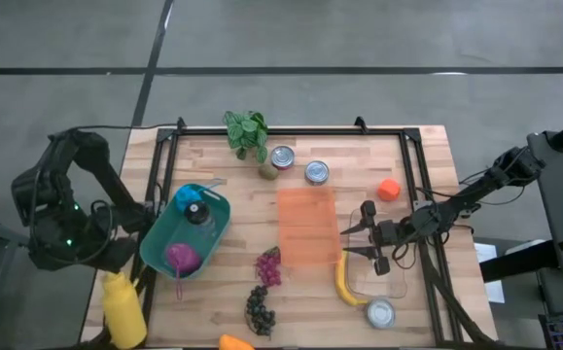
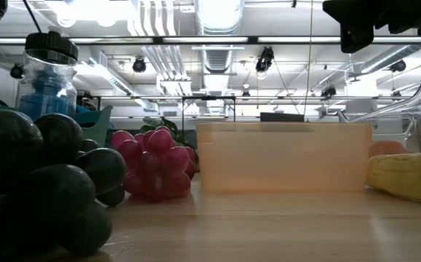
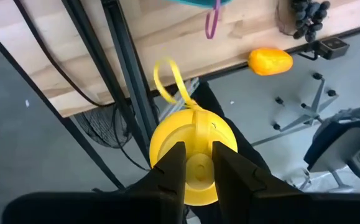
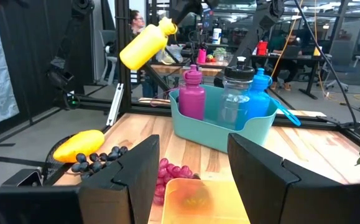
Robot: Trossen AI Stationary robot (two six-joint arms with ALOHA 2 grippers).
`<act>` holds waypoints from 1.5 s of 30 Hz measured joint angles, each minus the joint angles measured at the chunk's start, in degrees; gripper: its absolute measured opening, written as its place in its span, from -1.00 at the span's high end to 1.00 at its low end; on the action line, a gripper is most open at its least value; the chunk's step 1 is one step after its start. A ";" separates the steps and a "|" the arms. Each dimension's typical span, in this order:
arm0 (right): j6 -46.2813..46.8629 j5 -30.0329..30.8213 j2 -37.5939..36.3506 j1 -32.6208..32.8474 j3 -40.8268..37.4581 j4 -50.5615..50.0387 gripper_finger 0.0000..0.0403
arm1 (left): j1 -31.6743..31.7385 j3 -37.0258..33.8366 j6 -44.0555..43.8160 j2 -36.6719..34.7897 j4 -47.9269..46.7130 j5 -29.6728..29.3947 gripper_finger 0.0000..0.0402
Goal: Pick & Place Food Item
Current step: Put the yellow water bottle into the green bin
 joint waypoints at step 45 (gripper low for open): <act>0.00 0.00 0.00 0.00 0.00 0.00 0.06 | 0.81 3.30 13.04 -1.39 -0.04 -24.99 0.67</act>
